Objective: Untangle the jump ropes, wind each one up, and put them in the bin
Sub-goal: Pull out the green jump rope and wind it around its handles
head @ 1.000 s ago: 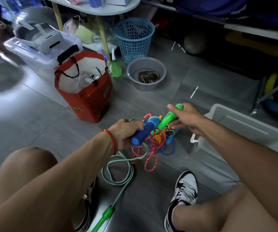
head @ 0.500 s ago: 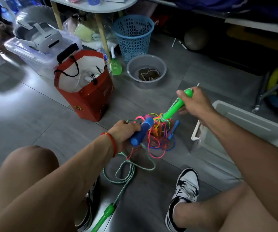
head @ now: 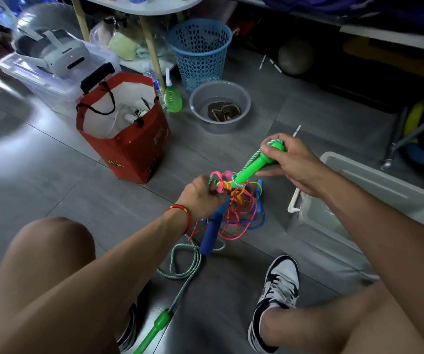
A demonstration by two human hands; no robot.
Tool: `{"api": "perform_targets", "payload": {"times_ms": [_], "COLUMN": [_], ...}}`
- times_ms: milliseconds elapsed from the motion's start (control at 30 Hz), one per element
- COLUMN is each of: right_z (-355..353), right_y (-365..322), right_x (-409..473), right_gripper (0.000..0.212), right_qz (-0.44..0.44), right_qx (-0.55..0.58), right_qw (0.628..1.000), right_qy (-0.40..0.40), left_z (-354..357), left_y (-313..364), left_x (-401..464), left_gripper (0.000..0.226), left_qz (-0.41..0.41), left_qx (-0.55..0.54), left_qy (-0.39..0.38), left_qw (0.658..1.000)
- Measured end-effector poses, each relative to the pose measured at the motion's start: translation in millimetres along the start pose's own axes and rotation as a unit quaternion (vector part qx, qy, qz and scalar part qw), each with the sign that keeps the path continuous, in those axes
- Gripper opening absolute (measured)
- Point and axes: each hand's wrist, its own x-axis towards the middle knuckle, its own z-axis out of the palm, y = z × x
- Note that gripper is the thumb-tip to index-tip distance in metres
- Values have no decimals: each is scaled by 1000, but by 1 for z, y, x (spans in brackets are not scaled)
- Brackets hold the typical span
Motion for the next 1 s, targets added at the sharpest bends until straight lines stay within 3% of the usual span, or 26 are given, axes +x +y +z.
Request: {"api": "perform_targets", "payload": {"times_ms": [100,267,333,400,467,533,633,800,900,1000], "right_z": [0,6,11,13,14,23,28,25,27,34], "right_y": [2,14,22,31,40,44,48,34,30,35], "right_x": [-3,-1,3,6,10,4,3,9,9,11], "right_gripper": [11,13,26,62,87,77,42,28,24,24], "right_qz": [2,21,27,6,-57,-92,-164,-186,-119,-98], "right_qx": [16,28,2,-103,-322,-453,-520,-471,-426,-433], "right_qw": [1000,999,1000,995,944,880,834,861,897,895], "right_qy": [-12,2,15,14,-36,-108,-86,-38,12,34], "left_z": [5,16,17,15,13,10,5,-5,-12,-18], "left_y": [5,4,3,4,3,2,1,1,-2,-7], "left_x": [4,2,2,2,2,3,1,-5,-7,-8], "left_gripper": [27,39,40,39,38,39,46,53,51,48], "left_qz": [29,56,40,18,0,-7,-10,-24,-27,-38], "left_qx": [-97,-168,-212,-238,-263,-271,-252,-244,-219,-205], "left_qy": [-4,-7,-8,12,34,41,36,6,0,-10], "left_qw": [995,984,976,971,964,962,967,969,975,978]}}
